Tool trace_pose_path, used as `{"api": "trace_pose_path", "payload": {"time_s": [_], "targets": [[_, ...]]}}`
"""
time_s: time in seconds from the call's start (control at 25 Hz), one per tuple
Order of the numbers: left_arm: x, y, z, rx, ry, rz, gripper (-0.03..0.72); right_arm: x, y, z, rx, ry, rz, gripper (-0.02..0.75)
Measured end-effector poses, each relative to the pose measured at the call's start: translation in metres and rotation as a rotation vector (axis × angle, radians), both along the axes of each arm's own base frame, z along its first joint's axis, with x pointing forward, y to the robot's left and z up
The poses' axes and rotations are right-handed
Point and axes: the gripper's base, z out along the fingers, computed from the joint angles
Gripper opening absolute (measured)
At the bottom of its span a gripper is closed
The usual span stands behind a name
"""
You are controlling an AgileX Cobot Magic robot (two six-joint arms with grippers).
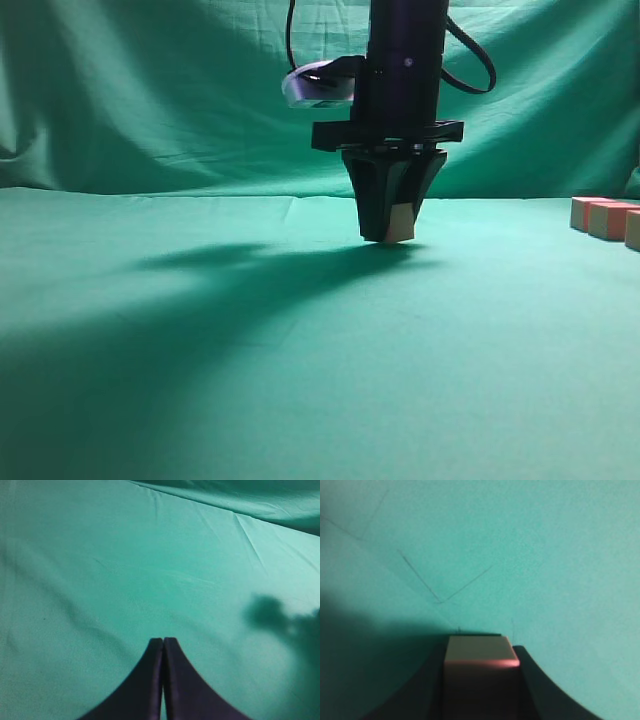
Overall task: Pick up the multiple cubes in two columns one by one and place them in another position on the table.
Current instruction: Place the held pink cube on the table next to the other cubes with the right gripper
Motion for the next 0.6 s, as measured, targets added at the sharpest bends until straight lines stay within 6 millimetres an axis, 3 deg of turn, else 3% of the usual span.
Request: {"api": "trace_pose_path", "payload": {"time_s": [0.6], "targets": [[0.0000, 0.0000, 0.0000, 0.000, 0.000, 0.000, 0.000, 0.0000, -0.0002, -0.0050, -0.007, 0.017, -0.031, 0.264]]}}
